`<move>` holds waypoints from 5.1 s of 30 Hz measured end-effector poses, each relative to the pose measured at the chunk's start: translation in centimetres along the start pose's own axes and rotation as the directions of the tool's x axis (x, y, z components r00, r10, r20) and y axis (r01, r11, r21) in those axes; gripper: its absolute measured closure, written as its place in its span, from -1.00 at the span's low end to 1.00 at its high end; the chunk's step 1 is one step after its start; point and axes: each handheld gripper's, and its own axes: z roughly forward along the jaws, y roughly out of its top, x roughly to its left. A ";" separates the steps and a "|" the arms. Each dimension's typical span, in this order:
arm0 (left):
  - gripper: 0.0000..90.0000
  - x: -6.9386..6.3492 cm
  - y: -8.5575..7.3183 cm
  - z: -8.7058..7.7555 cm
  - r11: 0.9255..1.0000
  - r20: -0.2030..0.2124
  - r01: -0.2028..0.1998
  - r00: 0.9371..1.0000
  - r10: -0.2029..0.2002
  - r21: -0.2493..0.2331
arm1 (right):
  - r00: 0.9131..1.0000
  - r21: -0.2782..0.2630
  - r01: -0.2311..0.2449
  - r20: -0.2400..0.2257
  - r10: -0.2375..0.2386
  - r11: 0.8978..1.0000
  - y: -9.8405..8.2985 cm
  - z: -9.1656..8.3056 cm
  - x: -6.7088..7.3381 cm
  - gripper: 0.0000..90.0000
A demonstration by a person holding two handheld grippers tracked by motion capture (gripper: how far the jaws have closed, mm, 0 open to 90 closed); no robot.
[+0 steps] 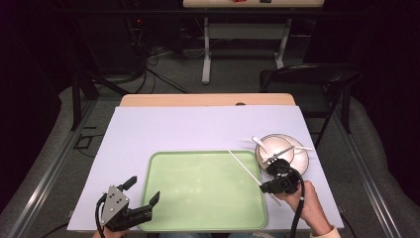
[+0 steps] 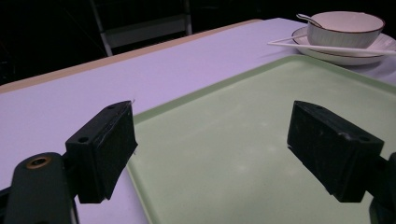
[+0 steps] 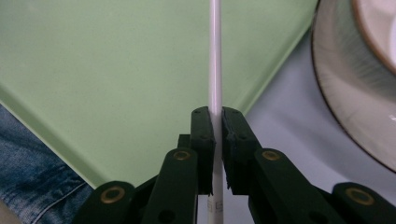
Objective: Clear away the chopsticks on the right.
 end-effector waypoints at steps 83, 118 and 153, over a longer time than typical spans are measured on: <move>-0.66 0.0 0.0 0.0 1.000 0.001 -0.003 1.000 0.003 -0.003 | 0.931 -0.125 0.321 0.223 -0.289 0.939 5.5 -8.9 -9.3 -1.00; -0.66 0.0 0.0 0.0 1.000 0.003 -0.002 1.000 0.002 -0.002 | 0.944 0.139 0.258 0.175 -0.280 0.956 8.6 -1.5 -18.8 0.12; -0.66 0.0 0.0 0.0 1.000 0.003 -0.002 1.000 0.002 -0.001 | 0.927 0.217 0.326 0.116 -0.356 0.920 6.9 1.5 -18.6 0.80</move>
